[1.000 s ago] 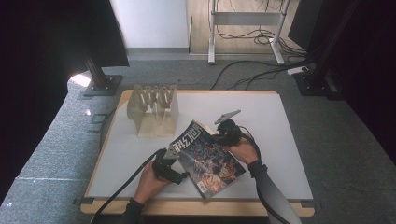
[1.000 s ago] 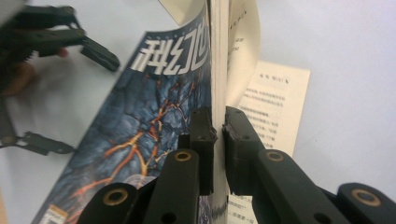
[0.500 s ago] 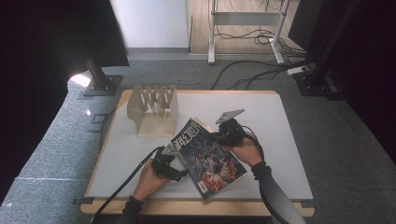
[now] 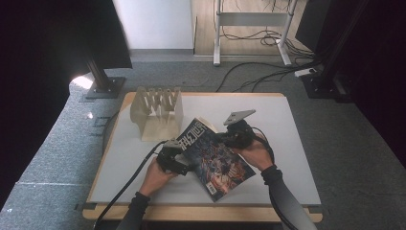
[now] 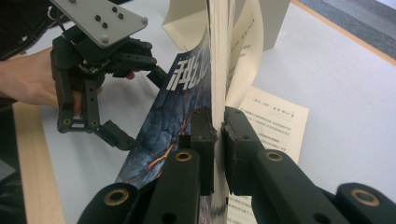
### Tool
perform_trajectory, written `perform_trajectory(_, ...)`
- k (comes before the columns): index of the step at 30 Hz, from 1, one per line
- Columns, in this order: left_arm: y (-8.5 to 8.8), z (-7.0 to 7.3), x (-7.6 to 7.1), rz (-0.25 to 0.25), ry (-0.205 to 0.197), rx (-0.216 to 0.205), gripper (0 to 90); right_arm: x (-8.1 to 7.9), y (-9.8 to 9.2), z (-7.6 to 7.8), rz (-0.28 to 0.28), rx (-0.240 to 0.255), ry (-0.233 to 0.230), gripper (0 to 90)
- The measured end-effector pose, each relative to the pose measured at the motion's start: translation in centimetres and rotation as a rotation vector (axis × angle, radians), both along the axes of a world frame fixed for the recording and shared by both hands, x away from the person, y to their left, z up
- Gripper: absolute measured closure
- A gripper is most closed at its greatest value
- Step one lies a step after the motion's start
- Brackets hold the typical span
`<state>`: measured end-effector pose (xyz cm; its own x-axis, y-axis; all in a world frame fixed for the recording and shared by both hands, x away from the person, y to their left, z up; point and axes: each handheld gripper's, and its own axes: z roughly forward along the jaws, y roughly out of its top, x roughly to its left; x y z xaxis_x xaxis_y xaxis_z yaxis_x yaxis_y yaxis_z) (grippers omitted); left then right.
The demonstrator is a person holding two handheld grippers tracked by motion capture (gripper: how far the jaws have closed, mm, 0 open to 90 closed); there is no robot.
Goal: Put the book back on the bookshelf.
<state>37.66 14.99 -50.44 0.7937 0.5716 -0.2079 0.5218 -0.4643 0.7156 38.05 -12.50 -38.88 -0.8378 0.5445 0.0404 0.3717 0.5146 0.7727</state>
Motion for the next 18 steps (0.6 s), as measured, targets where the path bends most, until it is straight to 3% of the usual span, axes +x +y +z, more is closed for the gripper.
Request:
perform_trajectory(11, -0.3, 4.8, -0.2, 0.021, -0.133, 0.005, 1.3, -0.2, -1.5, 1.2, 0.0, 0.065, -0.016, 81.6)
perform_trajectory(16, -0.3, 6.5, -0.3, 0.047, -0.189, -0.006, 7.1, -0.3, -1.7, 1.7, 0.003, 0.077, -0.034, 81.2)
perform_trajectory(18, -0.2, 7.2, -0.2, 0.057, -0.201, -0.033, 10.6, -0.4, -1.9, 1.7, -0.001, 0.078, -0.037, 81.0)
